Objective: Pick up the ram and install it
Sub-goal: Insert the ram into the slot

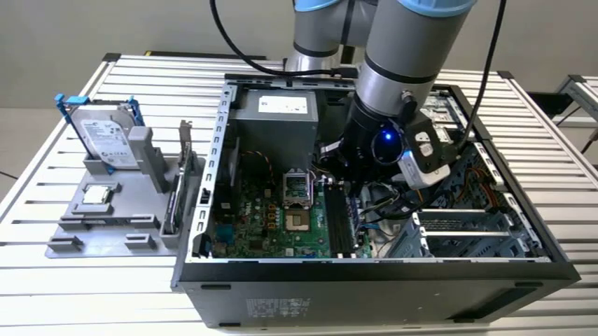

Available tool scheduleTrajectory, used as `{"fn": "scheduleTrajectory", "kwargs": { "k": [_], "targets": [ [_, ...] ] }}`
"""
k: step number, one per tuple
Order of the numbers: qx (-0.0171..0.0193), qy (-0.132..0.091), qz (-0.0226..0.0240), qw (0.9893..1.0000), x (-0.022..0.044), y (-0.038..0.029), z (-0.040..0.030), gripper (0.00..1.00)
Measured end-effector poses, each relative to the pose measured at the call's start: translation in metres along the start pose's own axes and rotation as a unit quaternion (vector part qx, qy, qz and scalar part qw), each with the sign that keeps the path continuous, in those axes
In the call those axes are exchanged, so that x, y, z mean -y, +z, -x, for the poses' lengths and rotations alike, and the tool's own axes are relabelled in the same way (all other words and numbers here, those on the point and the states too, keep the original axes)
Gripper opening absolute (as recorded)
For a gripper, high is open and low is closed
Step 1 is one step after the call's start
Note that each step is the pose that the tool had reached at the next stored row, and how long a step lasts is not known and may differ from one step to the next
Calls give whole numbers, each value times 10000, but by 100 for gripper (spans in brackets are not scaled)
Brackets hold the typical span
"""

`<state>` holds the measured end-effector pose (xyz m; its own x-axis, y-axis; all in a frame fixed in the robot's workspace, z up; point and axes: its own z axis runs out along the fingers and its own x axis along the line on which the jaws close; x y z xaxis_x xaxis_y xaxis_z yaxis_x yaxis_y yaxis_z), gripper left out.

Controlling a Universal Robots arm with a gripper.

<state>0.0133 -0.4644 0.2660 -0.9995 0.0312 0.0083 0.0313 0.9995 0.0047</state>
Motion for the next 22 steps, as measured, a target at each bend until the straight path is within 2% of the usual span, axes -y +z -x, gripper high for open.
{"fn": "scheduleTrajectory", "kwargs": {
  "k": [7, 14, 22],
  "targets": [
    [0, 11, -7, 10000, 0, 33, 15, 0],
    [2, 24, -24, 10000, 4, 99, 17, 0],
    [4, 41, -76, 10000, 10, 162, 21, 0]
  ]
}}
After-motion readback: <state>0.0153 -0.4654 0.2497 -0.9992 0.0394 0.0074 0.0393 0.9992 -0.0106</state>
